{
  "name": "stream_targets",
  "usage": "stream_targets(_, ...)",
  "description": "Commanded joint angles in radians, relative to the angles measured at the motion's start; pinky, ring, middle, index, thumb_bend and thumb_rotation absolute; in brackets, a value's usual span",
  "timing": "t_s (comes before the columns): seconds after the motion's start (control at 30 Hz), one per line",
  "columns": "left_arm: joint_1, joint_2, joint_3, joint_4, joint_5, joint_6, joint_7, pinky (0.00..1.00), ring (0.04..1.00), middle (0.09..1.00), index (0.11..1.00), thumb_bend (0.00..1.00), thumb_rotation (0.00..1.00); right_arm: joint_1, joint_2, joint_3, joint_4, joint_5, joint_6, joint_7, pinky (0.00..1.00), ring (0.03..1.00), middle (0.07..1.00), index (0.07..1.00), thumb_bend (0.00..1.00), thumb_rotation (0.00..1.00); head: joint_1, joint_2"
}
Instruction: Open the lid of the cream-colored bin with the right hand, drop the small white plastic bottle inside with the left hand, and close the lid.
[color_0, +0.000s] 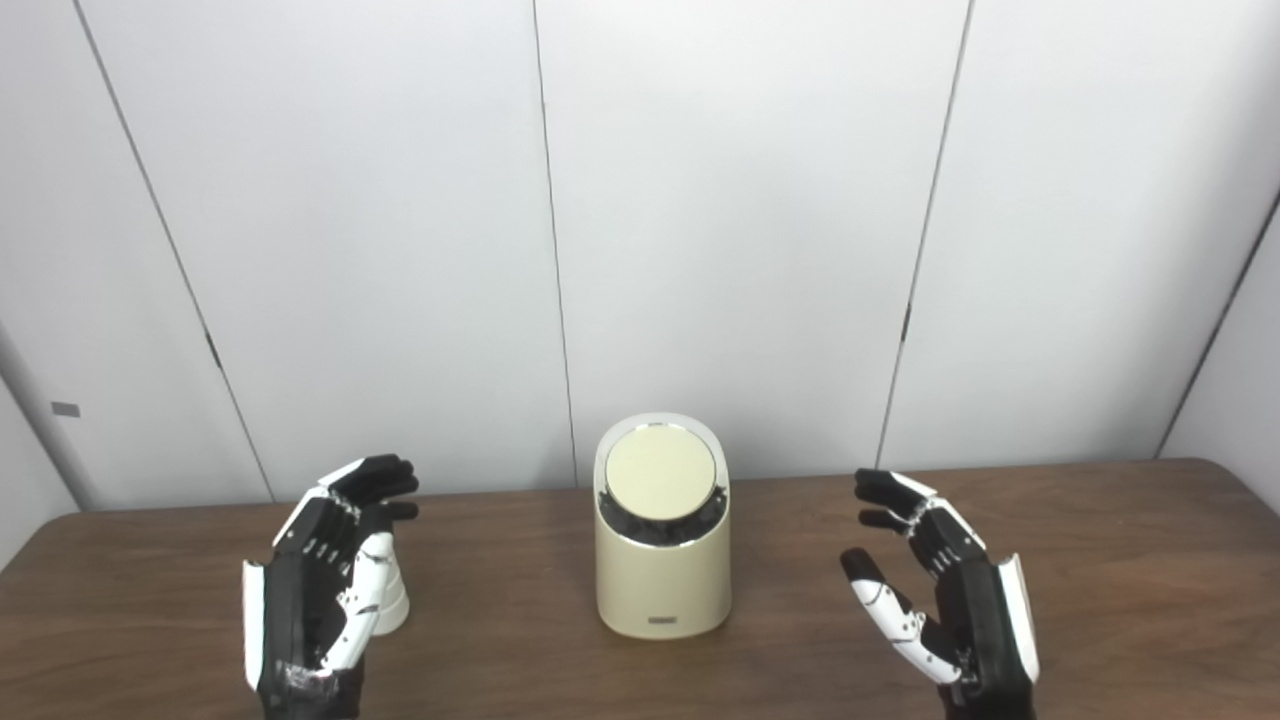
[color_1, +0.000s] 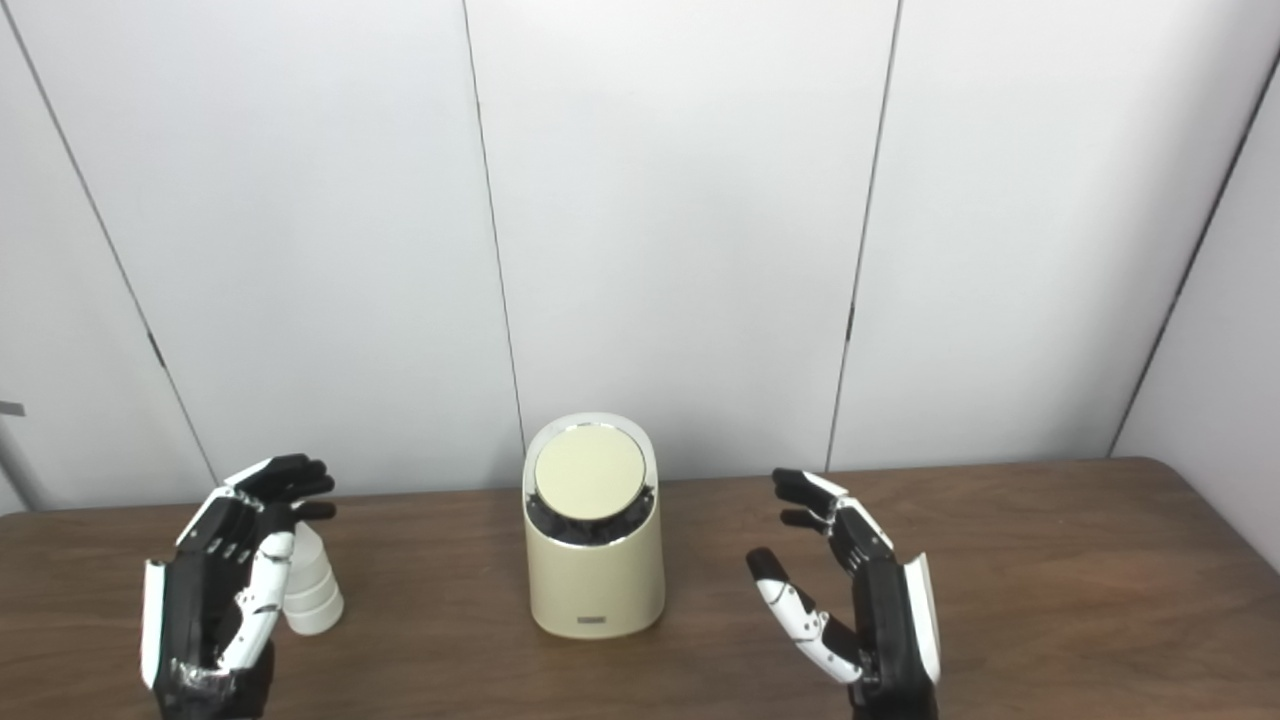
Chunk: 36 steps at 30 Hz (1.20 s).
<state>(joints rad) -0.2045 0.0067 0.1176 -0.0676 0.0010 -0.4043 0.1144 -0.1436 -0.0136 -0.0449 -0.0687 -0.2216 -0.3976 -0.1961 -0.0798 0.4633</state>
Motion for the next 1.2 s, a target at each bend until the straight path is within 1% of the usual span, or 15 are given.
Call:
stream_targets(0.0, -0.028, 0.008, -0.001, -0.021, 0.013, -0.022, -0.001, 0.60, 0.676, 0.688, 0.683, 0.30, 0.45, -0.026, -0.002, 0.001, -0.024, 0.007, -0.042, 0.000, 0.68, 0.749, 0.760, 0.717, 0.26, 0.42, 0.000, 0.001)
stream_targets(0.43, -0.029, 0.006, -0.001, -0.022, 0.008, -0.018, 0.000, 0.60, 0.677, 0.689, 0.682, 0.30, 0.45, -0.027, -0.001, 0.000, -0.023, -0.003, -0.041, -0.005, 0.66, 0.743, 0.755, 0.712, 0.27, 0.42, -0.002, 0.002)
stream_targets(0.5, -0.033, 0.005, -0.002, -0.017, 0.009, -0.020, 0.000, 0.59, 0.675, 0.688, 0.682, 0.30, 0.45, -0.030, 0.000, -0.004, -0.025, -0.012, -0.032, -0.009, 0.66, 0.742, 0.753, 0.711, 0.28, 0.44, -0.003, 0.001)
stream_targets(0.6, -0.040, 0.004, -0.003, -0.009, 0.012, -0.021, 0.002, 0.59, 0.673, 0.686, 0.682, 0.31, 0.45, -0.038, 0.001, -0.006, -0.024, 0.006, -0.022, -0.004, 0.68, 0.752, 0.756, 0.713, 0.29, 0.44, 0.002, -0.001)
stream_targets(0.7, -0.042, 0.005, -0.003, -0.006, 0.012, -0.022, 0.001, 0.59, 0.672, 0.685, 0.681, 0.30, 0.46, -0.046, 0.006, -0.013, -0.047, 0.012, 0.009, -0.006, 0.70, 0.759, 0.757, 0.725, 0.29, 0.44, 0.000, -0.003)
stream_targets(0.8, -0.044, 0.007, -0.002, -0.005, 0.001, -0.023, -0.003, 0.60, 0.676, 0.686, 0.680, 0.30, 0.45, -0.060, 0.016, -0.018, -0.083, 0.013, 0.036, -0.009, 0.69, 0.758, 0.759, 0.729, 0.25, 0.38, -0.008, -0.002)
stream_targets(0.83, -0.044, 0.007, -0.002, -0.003, 0.001, -0.025, -0.002, 0.60, 0.676, 0.686, 0.680, 0.29, 0.45, -0.065, 0.019, -0.019, -0.095, 0.009, 0.051, -0.009, 0.69, 0.760, 0.761, 0.731, 0.25, 0.37, -0.011, -0.003)
stream_targets(0.9, -0.044, 0.005, -0.002, -0.003, 0.002, -0.023, -0.001, 0.60, 0.675, 0.684, 0.678, 0.29, 0.44, -0.078, 0.022, -0.023, -0.123, -0.017, 0.111, -0.008, 0.69, 0.763, 0.765, 0.733, 0.27, 0.37, -0.014, -0.003)
stream_targets(0.93, -0.045, 0.005, -0.003, -0.003, 0.003, -0.022, -0.001, 0.60, 0.676, 0.685, 0.679, 0.29, 0.44, -0.084, 0.019, -0.023, -0.133, -0.032, 0.142, -0.005, 0.70, 0.771, 0.769, 0.734, 0.30, 0.36, -0.018, -0.005)
stream_targets(0.97, -0.045, 0.005, -0.004, -0.002, 0.000, -0.021, -0.003, 0.60, 0.677, 0.685, 0.679, 0.29, 0.44, -0.090, 0.015, -0.023, -0.146, -0.043, 0.187, 0.003, 0.71, 0.781, 0.778, 0.739, 0.31, 0.36, -0.019, -0.006)
stream_targets(1.03, -0.048, 0.005, -0.005, 0.002, -0.003, -0.022, -0.004, 0.61, 0.680, 0.688, 0.680, 0.28, 0.43, -0.103, 0.008, -0.021, -0.168, -0.069, 0.265, 0.016, 0.74, 0.806, 0.798, 0.751, 0.38, 0.40, -0.016, -0.006)
stream_targets(1.1, -0.050, 0.005, -0.004, 0.008, 0.001, -0.027, -0.002, 0.61, 0.680, 0.689, 0.681, 0.28, 0.43, -0.121, 0.004, -0.015, -0.196, -0.097, 0.341, 0.030, 0.75, 0.814, 0.808, 0.765, 0.43, 0.42, -0.018, -0.008)
stream_targets(1.13, -0.052, 0.004, -0.004, 0.012, 0.005, -0.031, 0.000, 0.60, 0.680, 0.690, 0.683, 0.28, 0.43, -0.132, 0.002, -0.012, -0.206, -0.110, 0.376, 0.035, 0.75, 0.813, 0.808, 0.773, 0.47, 0.44, -0.019, -0.009)
stream_targets(1.17, -0.054, 0.004, -0.003, 0.016, 0.007, -0.035, 0.001, 0.60, 0.680, 0.689, 0.684, 0.29, 0.44, -0.146, 0.001, -0.009, -0.215, -0.123, 0.410, 0.042, 0.75, 0.811, 0.808, 0.777, 0.50, 0.46, -0.020, -0.009)
